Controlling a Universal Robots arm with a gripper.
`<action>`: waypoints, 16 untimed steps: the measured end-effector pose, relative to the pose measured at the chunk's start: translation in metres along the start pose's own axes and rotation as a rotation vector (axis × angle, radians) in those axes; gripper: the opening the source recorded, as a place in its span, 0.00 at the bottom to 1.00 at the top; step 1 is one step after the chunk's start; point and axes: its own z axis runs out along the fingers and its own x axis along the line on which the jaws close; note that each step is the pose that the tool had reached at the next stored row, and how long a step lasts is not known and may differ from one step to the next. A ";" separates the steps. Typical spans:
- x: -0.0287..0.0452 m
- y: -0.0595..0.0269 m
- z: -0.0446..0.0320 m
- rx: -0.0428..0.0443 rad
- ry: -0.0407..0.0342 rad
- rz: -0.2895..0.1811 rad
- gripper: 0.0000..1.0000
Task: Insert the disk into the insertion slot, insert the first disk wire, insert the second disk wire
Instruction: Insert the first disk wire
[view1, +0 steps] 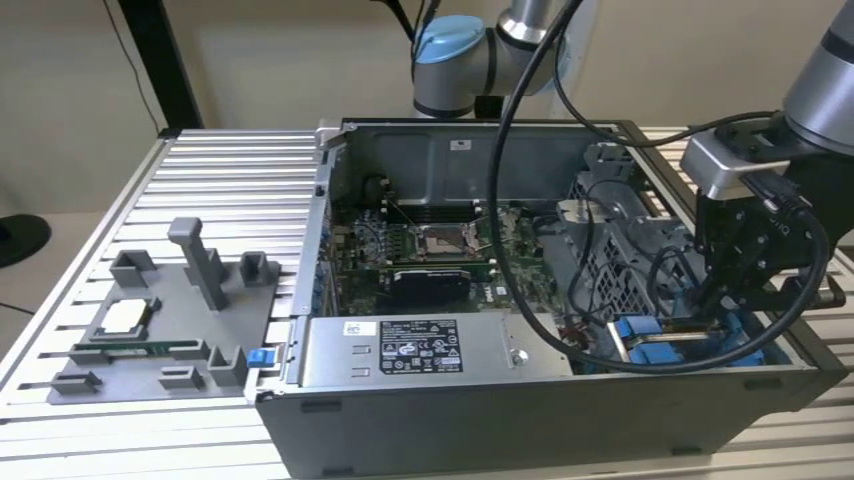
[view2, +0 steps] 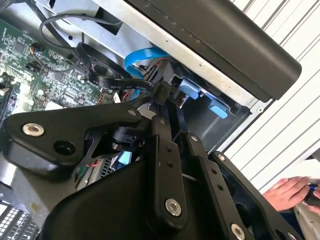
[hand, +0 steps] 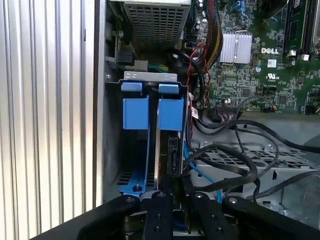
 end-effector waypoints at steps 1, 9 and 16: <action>0.0000 0.0001 0.0001 0.0001 0.0002 0.005 0.00; 0.0000 0.0002 0.0018 0.0004 0.0009 0.032 0.00; 0.0000 0.0004 0.0030 0.0006 0.0017 0.051 0.00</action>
